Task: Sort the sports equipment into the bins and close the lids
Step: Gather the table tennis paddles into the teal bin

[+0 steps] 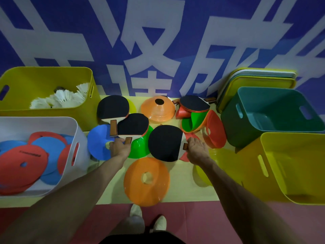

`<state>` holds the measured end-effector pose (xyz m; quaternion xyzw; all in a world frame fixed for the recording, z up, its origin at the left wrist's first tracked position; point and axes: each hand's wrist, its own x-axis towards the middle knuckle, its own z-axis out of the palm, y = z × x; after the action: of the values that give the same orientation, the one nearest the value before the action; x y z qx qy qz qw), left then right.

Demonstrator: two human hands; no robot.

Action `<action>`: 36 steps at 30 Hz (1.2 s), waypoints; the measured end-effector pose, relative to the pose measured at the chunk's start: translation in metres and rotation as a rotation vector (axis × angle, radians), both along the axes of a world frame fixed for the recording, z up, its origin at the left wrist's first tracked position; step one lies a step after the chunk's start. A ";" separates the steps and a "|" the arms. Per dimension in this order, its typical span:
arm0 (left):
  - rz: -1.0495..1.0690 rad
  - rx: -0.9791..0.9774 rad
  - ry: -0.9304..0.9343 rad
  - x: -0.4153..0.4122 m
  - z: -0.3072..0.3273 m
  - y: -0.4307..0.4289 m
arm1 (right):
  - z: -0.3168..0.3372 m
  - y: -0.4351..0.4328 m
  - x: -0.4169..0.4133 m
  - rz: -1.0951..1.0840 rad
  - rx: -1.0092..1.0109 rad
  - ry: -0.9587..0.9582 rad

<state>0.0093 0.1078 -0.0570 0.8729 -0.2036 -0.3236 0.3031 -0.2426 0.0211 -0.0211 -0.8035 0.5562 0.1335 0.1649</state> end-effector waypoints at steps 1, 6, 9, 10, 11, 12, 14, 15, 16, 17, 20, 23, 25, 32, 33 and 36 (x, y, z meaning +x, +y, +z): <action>0.028 -0.006 0.056 0.002 -0.001 0.001 | 0.002 0.001 0.004 -0.007 -0.004 -0.005; 0.122 -0.011 0.236 0.023 -0.011 0.002 | 0.003 0.007 0.023 -0.046 -0.026 -0.020; 0.113 0.011 0.337 0.028 -0.012 0.000 | 0.004 0.010 0.026 -0.087 -0.041 -0.052; 0.102 0.013 0.362 0.028 -0.012 0.000 | 0.006 0.011 0.026 -0.104 -0.036 -0.064; 0.094 0.009 0.379 0.026 -0.011 -0.001 | 0.009 0.012 0.025 -0.124 -0.035 -0.077; 0.081 0.008 0.388 0.025 -0.009 -0.002 | 0.012 0.011 0.024 -0.149 -0.039 -0.095; 0.069 -0.008 0.434 0.024 -0.006 -0.004 | 0.018 0.007 0.023 -0.199 -0.051 -0.133; 0.085 -0.030 0.489 0.025 -0.004 -0.006 | 0.020 0.003 0.022 -0.216 -0.060 -0.148; 0.114 -0.062 0.559 0.026 -0.001 -0.007 | 0.023 0.000 0.020 -0.229 -0.072 -0.164; 0.158 -0.104 0.633 0.027 0.001 -0.008 | 0.027 -0.004 0.019 -0.241 -0.085 -0.183; 0.270 -0.190 0.764 0.026 0.003 -0.011 | 0.038 -0.013 0.016 -0.260 -0.142 -0.250; 0.298 -0.242 0.812 0.015 0.006 -0.011 | 0.045 -0.025 0.011 -0.260 -0.175 -0.329; 0.314 -0.277 0.835 0.005 0.007 -0.013 | 0.047 -0.035 0.006 -0.258 -0.183 -0.379; 0.349 -0.378 0.849 -0.051 0.025 -0.037 | 0.055 -0.085 -0.033 -0.182 -0.159 -0.509; 0.352 -0.391 0.834 -0.061 0.028 -0.044 | 0.058 -0.093 -0.041 -0.171 -0.159 -0.518; 0.349 -0.453 0.798 -0.091 0.041 -0.065 | 0.067 -0.116 -0.062 -0.132 -0.185 -0.536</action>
<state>-0.0821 0.0431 -0.0157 0.6140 0.0126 -0.5248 0.5895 -0.3050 -0.0950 0.0456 -0.7839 0.5537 -0.1458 0.2402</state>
